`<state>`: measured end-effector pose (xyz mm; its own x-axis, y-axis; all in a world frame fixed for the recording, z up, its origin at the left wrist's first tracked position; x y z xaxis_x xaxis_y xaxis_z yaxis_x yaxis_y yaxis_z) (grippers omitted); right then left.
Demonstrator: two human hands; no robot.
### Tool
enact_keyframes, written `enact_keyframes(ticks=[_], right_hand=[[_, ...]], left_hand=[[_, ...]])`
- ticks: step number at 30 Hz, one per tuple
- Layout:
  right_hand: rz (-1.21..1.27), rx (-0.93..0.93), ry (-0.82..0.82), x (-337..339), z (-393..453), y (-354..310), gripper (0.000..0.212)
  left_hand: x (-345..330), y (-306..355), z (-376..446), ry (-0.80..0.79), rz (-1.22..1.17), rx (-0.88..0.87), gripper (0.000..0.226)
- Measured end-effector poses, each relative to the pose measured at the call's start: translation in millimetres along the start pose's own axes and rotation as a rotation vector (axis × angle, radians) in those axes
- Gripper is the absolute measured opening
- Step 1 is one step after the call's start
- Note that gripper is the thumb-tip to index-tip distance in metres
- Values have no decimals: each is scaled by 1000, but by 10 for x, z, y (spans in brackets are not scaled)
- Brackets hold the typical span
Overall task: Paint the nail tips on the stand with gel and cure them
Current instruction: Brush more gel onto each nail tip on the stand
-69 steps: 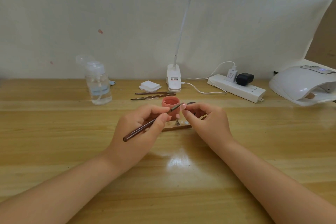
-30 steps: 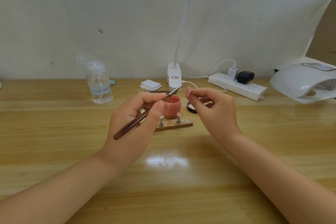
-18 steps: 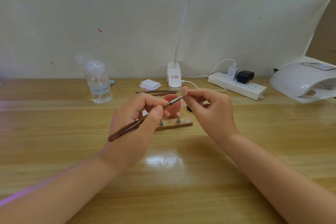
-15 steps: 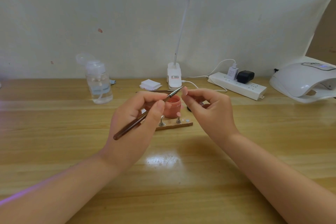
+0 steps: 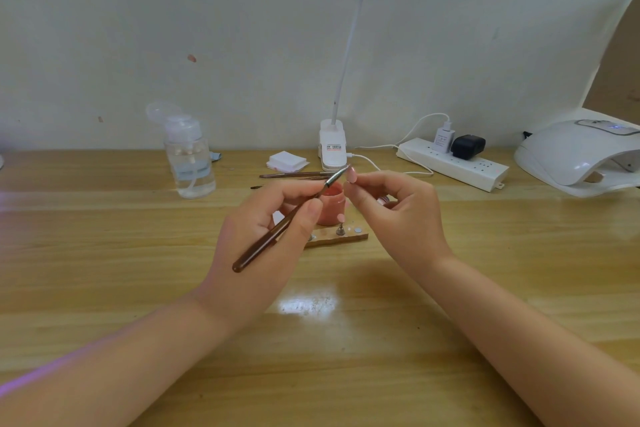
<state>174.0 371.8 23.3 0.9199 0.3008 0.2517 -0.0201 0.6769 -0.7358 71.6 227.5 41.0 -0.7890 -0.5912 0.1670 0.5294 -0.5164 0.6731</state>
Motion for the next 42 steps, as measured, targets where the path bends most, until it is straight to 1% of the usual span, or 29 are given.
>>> enact_keyframes(ticks=[2,5,8,11,15,18,22,25,27,29,32,36,40,42], right_hand=[[-20,-9,-1,7,2,18,7],[-30,-26,8,20,5,46,4],[-28,-21,9,7,-2,25,5],[-29,-23,12,7,-2,18,7],[-32,-106,46,66,26,111,7],[-36,-184,71,139,50,237,5],[-45,-308,78,228,62,426,3],[-74,-370,35,234,50,516,9],[-135,-385,-22,200,34,551,5],[-199,-390,-80,158,16,579,4],[-319,-365,-159,91,3,600,6],[-397,-344,-230,27,-6,605,11],[-456,-373,-263,11,-21,663,8],[-509,-339,-266,19,-19,641,9]], left_hand=[[-8,-20,-19,-18,2,1,19],[19,-22,-27,2,-24,-8,10],[16,-32,-11,22,-64,5,12],[-8,-99,-23,1,-70,62,16],[38,-128,-42,11,-66,61,11],[92,-190,-24,77,-70,110,15],[189,-380,-27,197,-118,223,11],[245,-534,-64,276,-136,332,16],[264,-617,-93,326,-188,410,19],[245,-654,-109,336,-258,459,18],[192,-641,-119,294,-296,476,18],[173,-641,-137,283,-301,486,31],[171,-648,-144,298,-310,499,30],[158,-649,-152,291,-325,512,30]])
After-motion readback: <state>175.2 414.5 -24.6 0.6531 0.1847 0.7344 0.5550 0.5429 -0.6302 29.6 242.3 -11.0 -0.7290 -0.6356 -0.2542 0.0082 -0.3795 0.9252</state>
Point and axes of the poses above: each hand's wrist, its own z-axis towards the middle knuckle, its own x-axis out of the back of the hand, y = z × x, the point moved 7 cm from there along z, towards the middle knuckle, and after that the axes turned 7 degrees about -z, right-handed, at the moved point
